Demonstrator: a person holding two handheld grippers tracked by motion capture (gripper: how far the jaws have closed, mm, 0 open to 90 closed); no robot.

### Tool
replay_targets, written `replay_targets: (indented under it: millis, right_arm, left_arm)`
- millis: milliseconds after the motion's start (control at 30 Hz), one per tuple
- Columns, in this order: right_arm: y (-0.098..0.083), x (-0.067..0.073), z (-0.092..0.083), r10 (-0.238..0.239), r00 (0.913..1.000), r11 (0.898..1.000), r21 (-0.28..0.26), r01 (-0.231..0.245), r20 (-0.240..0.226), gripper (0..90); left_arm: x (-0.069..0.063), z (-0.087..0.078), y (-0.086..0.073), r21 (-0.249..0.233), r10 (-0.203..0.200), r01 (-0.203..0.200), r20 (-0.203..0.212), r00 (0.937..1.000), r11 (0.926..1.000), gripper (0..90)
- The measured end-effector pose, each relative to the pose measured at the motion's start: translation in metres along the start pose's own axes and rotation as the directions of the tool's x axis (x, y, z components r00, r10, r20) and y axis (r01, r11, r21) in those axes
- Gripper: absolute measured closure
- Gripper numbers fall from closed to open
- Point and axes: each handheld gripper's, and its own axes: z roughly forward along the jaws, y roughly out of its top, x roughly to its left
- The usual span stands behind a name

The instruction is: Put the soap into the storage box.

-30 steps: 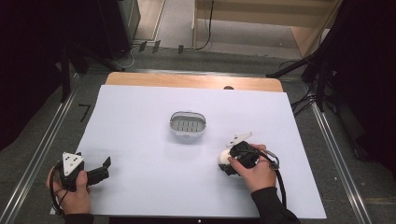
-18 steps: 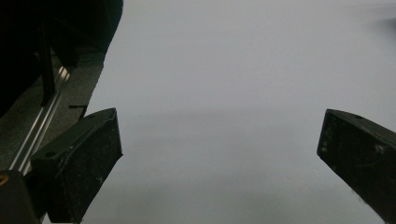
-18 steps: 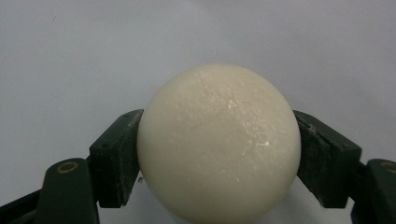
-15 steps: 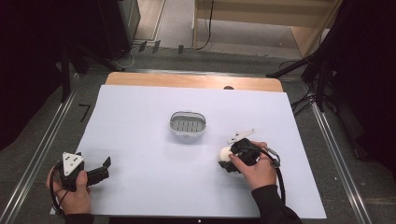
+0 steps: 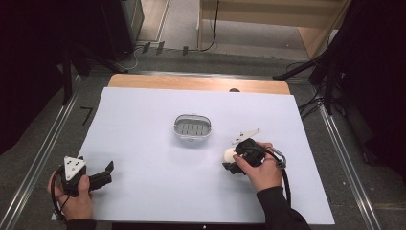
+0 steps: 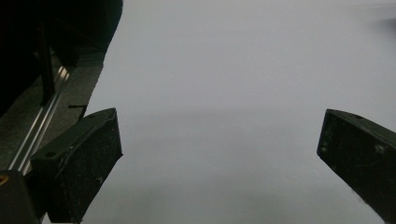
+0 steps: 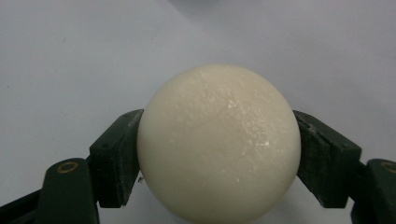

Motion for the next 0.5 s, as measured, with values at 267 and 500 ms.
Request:
replay_targets:
  millis: [267, 500]
  right_arm:
    - [0.008, 0.000, 0.000, -0.005, 0.9999, 1.000, 0.001, 0.005, -0.009, 24.6]
    - [0.015, 0.000, -0.002, -0.012, 0.9998, 1.000, 0.003, 0.013, -0.015, 24.6]
  left_arm:
    - [0.000, 0.000, 0.000, 0.000, -0.001, 0.001, 0.001, 1.0000, 1.0000, 0.2]
    - [0.000, 0.000, 0.000, -0.001, -0.002, 0.002, 0.001, 1.0000, 1.0000, 0.2]
